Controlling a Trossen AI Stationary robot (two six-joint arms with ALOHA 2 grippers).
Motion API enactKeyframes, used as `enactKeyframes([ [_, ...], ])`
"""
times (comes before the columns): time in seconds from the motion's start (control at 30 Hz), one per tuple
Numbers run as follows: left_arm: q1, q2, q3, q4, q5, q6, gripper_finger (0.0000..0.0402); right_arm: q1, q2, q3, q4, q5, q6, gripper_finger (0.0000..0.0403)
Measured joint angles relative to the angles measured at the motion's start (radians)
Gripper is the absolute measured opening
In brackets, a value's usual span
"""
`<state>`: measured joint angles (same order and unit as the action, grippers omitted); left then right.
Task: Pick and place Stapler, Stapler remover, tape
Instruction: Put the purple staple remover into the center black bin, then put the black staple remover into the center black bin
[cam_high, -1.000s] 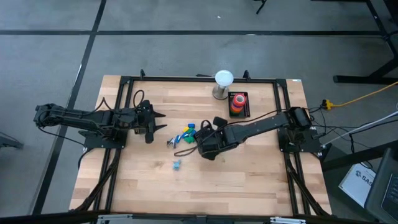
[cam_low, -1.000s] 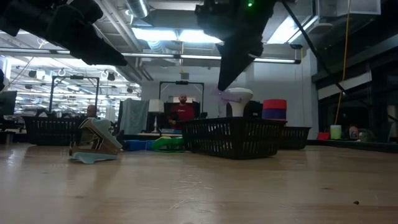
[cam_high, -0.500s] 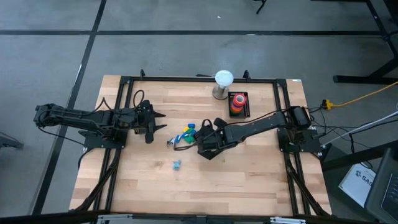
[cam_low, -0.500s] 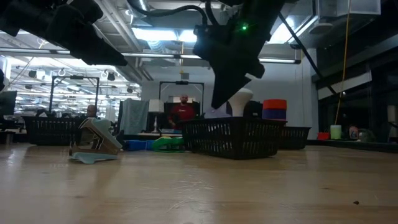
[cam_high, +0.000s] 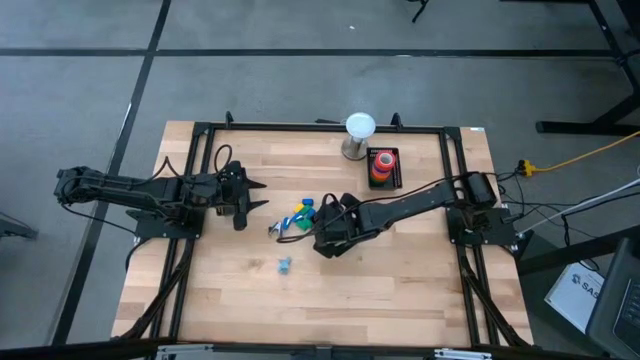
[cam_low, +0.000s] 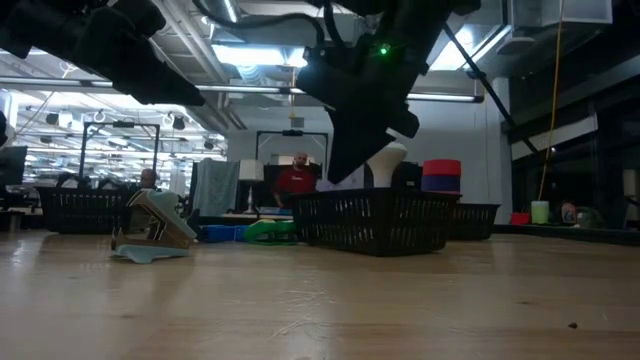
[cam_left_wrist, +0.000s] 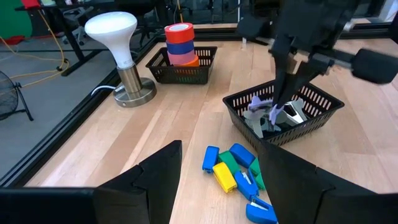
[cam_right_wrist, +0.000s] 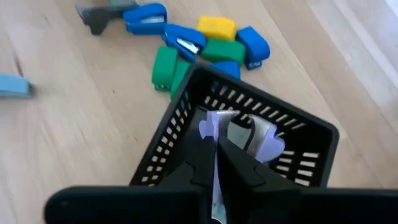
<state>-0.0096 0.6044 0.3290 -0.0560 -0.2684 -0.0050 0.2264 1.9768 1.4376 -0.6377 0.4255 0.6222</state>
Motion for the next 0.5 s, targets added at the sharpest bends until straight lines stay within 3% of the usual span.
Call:
enactKeyframes([
  [0.2, 0.000, 0.000, 0.000, -0.001, 0.000, 0.000, 0.0210, 0.001, 0.002, 0.000, 0.010, 0.023, 0.002, 0.0043],
  [0.5, 0.000, 0.000, 0.000, -0.001, 0.000, 0.000, 0.0210, 0.009, 0.002, 0.000, 0.016, 0.027, -0.002, 0.0104],
])
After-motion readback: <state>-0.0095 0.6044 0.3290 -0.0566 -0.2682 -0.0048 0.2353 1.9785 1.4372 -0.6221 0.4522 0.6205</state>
